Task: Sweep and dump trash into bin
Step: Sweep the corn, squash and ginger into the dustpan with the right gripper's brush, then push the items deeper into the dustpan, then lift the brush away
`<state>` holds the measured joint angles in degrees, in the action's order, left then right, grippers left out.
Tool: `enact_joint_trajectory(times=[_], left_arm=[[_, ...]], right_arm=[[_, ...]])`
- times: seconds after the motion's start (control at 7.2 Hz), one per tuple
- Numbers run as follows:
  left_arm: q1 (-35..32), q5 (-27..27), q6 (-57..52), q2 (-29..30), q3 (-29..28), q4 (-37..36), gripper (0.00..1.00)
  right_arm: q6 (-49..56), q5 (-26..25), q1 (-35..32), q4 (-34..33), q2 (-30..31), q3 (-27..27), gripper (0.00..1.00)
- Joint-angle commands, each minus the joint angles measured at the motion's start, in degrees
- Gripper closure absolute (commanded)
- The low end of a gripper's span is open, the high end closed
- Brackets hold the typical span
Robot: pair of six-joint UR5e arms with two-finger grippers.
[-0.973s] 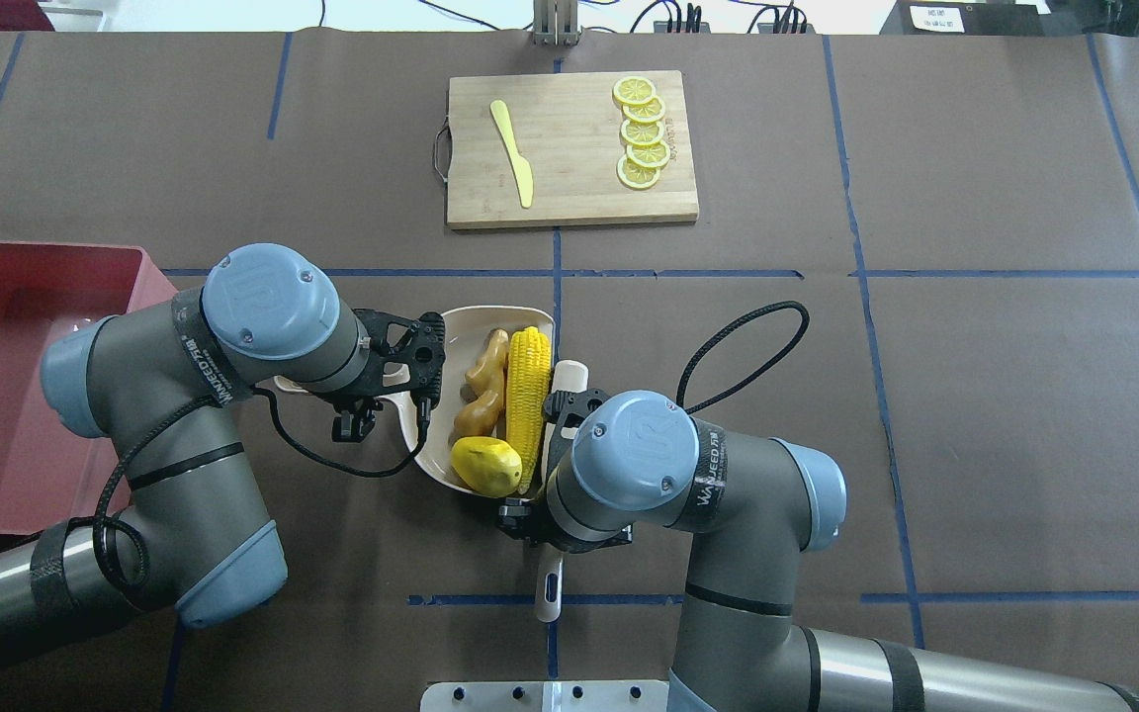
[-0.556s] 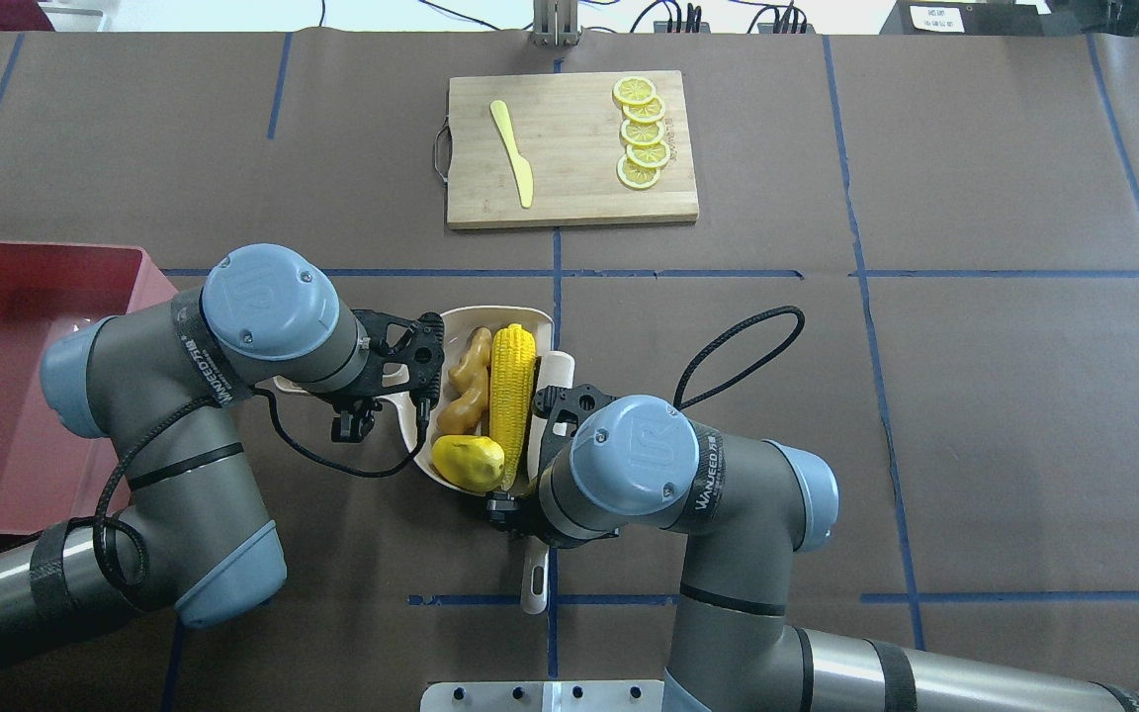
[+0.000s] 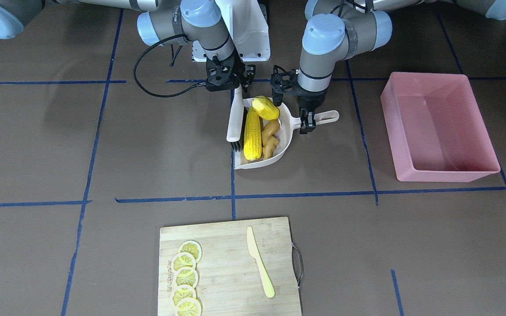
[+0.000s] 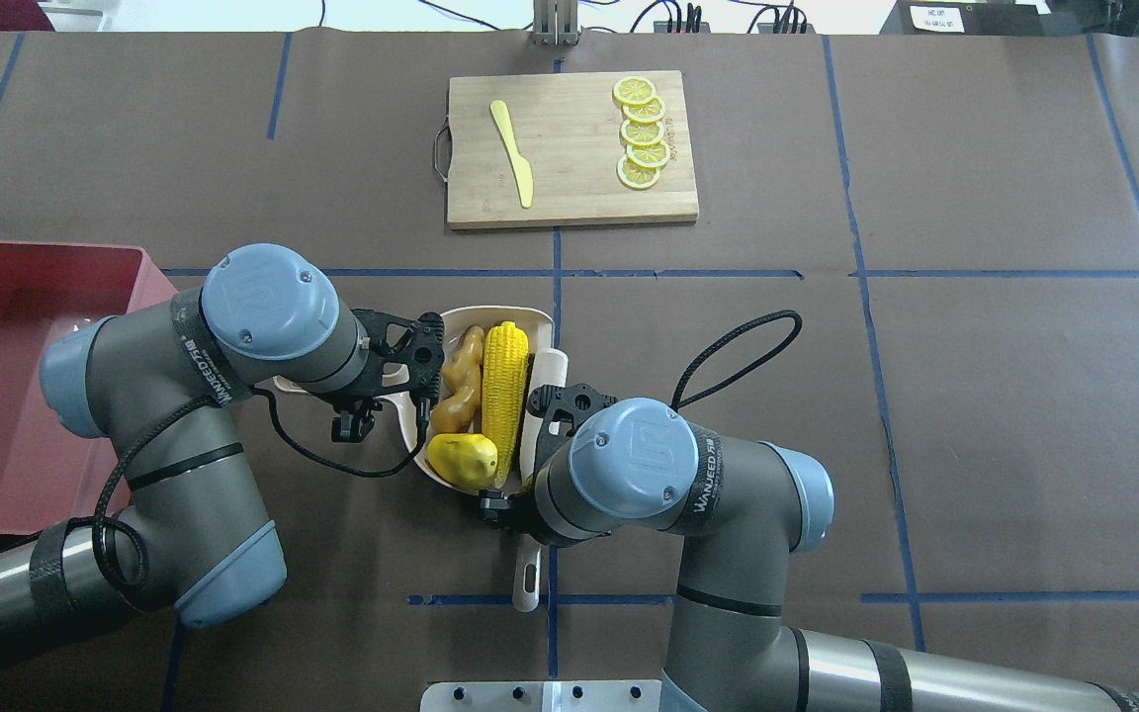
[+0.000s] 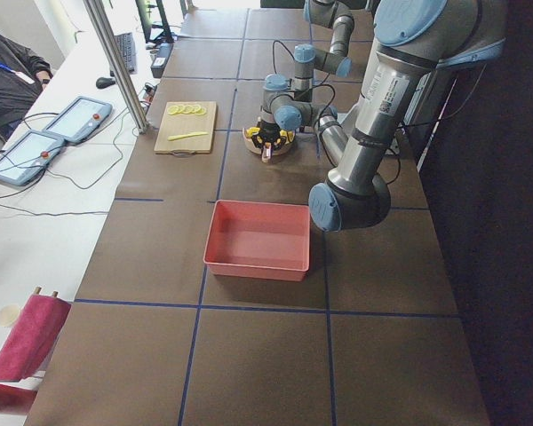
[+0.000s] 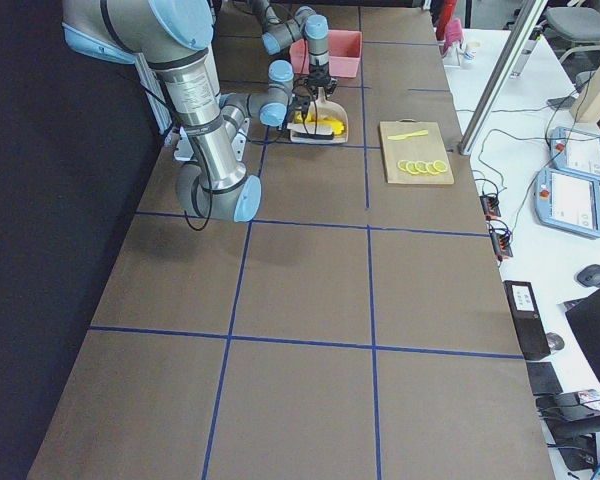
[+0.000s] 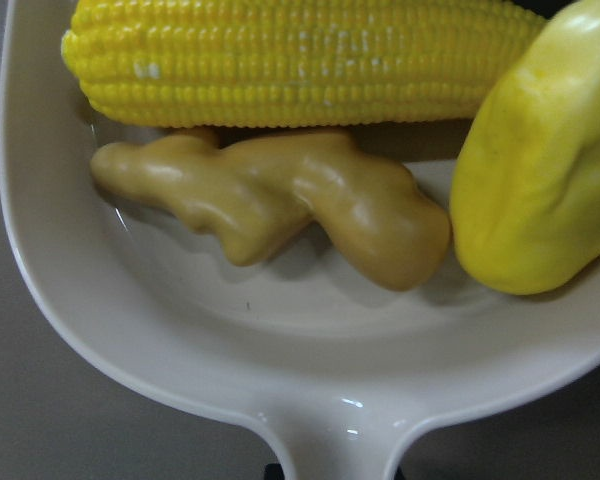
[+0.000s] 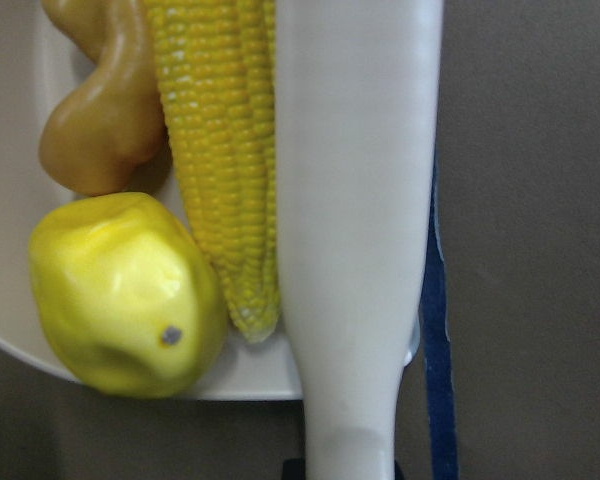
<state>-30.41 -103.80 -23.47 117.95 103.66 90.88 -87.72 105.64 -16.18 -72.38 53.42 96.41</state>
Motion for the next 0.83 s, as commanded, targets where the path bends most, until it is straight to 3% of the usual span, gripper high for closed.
enact_joint_trajectory(times=[0.0, 0.69], left_arm=[[0.0, 0.0, 0.0, 0.0, -0.04, 0.0, 1.0], [0.0, -0.09, 0.0, -0.09, -0.04, 0.09, 1.0]], right_arm=[[-0.16, 0.01, 0.09, 4.15, 0.54, 0.01, 1.0], [-0.17, 0.36, -0.08, 4.36, 2.47, 3.33, 1.0]])
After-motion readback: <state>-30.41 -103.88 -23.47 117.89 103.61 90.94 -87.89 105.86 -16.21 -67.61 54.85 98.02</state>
